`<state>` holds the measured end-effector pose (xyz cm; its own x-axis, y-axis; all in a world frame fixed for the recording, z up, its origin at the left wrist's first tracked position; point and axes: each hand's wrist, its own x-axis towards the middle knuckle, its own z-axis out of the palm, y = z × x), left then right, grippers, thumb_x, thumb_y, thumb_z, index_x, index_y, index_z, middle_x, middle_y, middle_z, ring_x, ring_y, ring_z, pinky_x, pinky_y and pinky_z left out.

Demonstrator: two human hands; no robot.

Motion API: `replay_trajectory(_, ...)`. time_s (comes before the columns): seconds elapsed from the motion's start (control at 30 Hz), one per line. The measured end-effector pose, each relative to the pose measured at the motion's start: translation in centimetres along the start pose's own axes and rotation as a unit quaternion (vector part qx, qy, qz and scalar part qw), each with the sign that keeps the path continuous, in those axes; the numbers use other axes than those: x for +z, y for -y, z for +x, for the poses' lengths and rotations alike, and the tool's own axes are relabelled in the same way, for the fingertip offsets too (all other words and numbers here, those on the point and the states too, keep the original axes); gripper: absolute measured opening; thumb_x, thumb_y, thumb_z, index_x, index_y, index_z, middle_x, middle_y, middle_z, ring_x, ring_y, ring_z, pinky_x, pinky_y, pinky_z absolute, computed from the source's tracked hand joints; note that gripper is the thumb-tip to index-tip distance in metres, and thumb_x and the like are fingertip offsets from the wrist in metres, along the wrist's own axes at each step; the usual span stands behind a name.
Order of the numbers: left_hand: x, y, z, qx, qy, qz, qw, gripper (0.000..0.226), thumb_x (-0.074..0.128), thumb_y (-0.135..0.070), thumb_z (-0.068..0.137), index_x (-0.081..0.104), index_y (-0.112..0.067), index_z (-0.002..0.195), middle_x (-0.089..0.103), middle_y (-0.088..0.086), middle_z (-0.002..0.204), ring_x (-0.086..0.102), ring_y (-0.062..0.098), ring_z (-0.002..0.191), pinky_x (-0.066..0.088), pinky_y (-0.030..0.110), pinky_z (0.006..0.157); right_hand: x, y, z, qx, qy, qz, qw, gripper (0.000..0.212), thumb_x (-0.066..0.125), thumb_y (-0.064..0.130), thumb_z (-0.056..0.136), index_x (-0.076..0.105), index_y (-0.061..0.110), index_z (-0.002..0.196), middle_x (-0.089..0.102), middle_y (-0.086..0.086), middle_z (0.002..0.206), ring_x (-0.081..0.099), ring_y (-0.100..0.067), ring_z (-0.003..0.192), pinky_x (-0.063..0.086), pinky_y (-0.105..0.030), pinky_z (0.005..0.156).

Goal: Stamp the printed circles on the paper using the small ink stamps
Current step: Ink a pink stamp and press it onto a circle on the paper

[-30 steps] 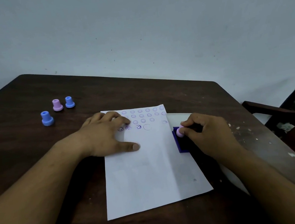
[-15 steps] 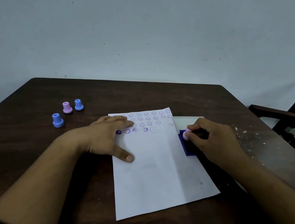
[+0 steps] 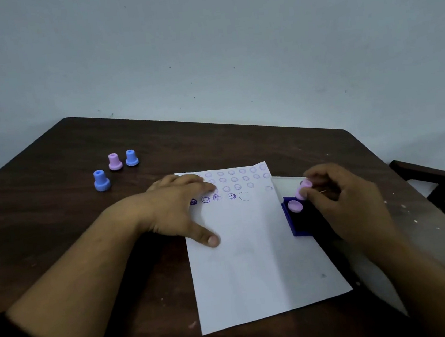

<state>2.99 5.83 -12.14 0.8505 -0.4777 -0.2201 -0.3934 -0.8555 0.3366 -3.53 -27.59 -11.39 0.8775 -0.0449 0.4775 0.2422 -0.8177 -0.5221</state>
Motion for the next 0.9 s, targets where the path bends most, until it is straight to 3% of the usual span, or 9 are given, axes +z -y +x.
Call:
replay_trajectory(0.17, 0.4, -0.6, 0.1, 0.008, -0.015, 0.004, 1.0, 0.127, 0.064, -0.1, 0.041, 0.023, -0.057, 0.153, 0.021, -0.024, 0.161, 0.011, 0.017, 0.151, 0.011, 0.042, 0.123, 0.0, 2.2, 2.7, 0.009, 0.046, 0.099, 0.994, 0.019, 0.08, 0.026, 0.088, 0.071, 0.038, 0.1, 0.075, 0.029, 0.09, 0.069, 0.011, 0.088, 0.051, -0.007, 0.069)
replay_trajectory(0.3, 0.2, -0.7, 0.0, 0.009, -0.01, -0.003, 1.0, 0.126, 0.067, -0.097, 0.044, 0.024, -0.055, 0.155, 0.019, -0.023, 0.162, 0.009, 0.016, 0.151, 0.011, 0.043, 0.123, 2.6, 4.4, 4.4, 0.041, 0.105, 0.179, 0.977, 0.017, 0.082, 0.025, 0.087, 0.072, 0.034, 0.098, 0.076, 0.023, 0.089, 0.07, 0.007, 0.084, 0.053, -0.016, 0.047)
replay_trajectory(0.4, -0.4, -0.5, -0.2, 0.014, -0.004, -0.035, 0.999, 0.122, 0.077, -0.085, 0.053, 0.024, -0.05, 0.157, 0.023, -0.023, 0.162, 0.012, 0.016, 0.151, 0.02, 0.041, 0.122, 4.5, 6.1, 5.2, 0.025, 0.113, 0.161, 0.98, 0.018, 0.083, 0.025, 0.086, 0.071, 0.032, 0.096, 0.077, 0.014, 0.088, 0.072, 0.004, 0.081, 0.054, -0.013, 0.062)
replay_trajectory(0.5, -1.5, 0.6, -0.8, 0.008, 0.013, -0.073, 0.997, 0.123, 0.09, -0.064, 0.059, 0.022, -0.047, 0.159, 0.026, -0.017, 0.163, 0.02, 0.012, 0.15, 0.026, 0.029, 0.114, 6.8, 7.8, 5.2, 0.046, 0.133, 0.202, 0.969, 0.017, 0.084, 0.023, 0.084, 0.071, 0.03, 0.09, 0.077, 0.008, 0.085, 0.076, -0.011, 0.078, 0.064, -0.039, 0.073)
replay_trajectory(0.57, -2.0, 1.4, -1.1, 0.002, 0.02, -0.08, 0.997, 0.124, 0.095, -0.054, 0.06, 0.024, -0.042, 0.161, 0.029, -0.014, 0.164, 0.028, 0.011, 0.148, 0.027, 0.025, 0.113, 8.8, 8.9, 4.3, 0.063, 0.15, 0.239, 0.957, 0.016, 0.085, 0.022, 0.082, 0.07, 0.028, 0.087, 0.077, 0.005, 0.081, 0.077, -0.013, 0.076, 0.065, -0.044, 0.072)
replay_trajectory(0.63, -2.1, 1.6, -1.2, -0.001, 0.016, -0.088, 0.996, 0.125, 0.096, -0.05, 0.059, 0.026, -0.036, 0.161, 0.029, -0.014, 0.165, 0.031, 0.01, 0.148, 0.027, 0.026, 0.117, 10.7, 9.6, 3.1, 0.051, 0.164, 0.242, 0.955, 0.016, 0.084, 0.025, 0.083, 0.069, 0.029, 0.087, 0.077, 0.009, 0.082, 0.076, -0.009, 0.079, 0.065, -0.04, 0.076)
replay_trajectory(0.77, -1.9, 1.7, -1.1, 0.002, 0.011, -0.077, 0.997, 0.126, 0.096, -0.051, 0.06, 0.026, -0.029, 0.163, 0.023, -0.014, 0.169, 0.023, 0.01, 0.153, 0.019, 0.021, 0.115, 12.2, 9.9, 1.6, -0.028, 0.153, 0.184, 0.971, 0.019, 0.083, 0.027, 0.085, 0.067, 0.037, 0.084, 0.074, 0.024, 0.082, 0.071, 0.008, 0.083, 0.052, -0.007, 0.071)
replay_trajectory(0.9, -2.0, 1.9, -1.0, -0.003, 0.026, -0.085, 0.996, 0.125, 0.091, -0.061, 0.062, 0.024, -0.031, 0.163, 0.021, -0.015, 0.17, 0.021, 0.01, 0.154, 0.019, 0.026, 0.119, 12.3, 9.7, 0.9, -0.094, 0.123, 0.126, 0.98, 0.013, 0.082, 0.024, 0.086, 0.071, 0.031, 0.086, 0.067, 0.031, 0.078, 0.068, 0.011, 0.085, 0.047, -0.003, 0.072)
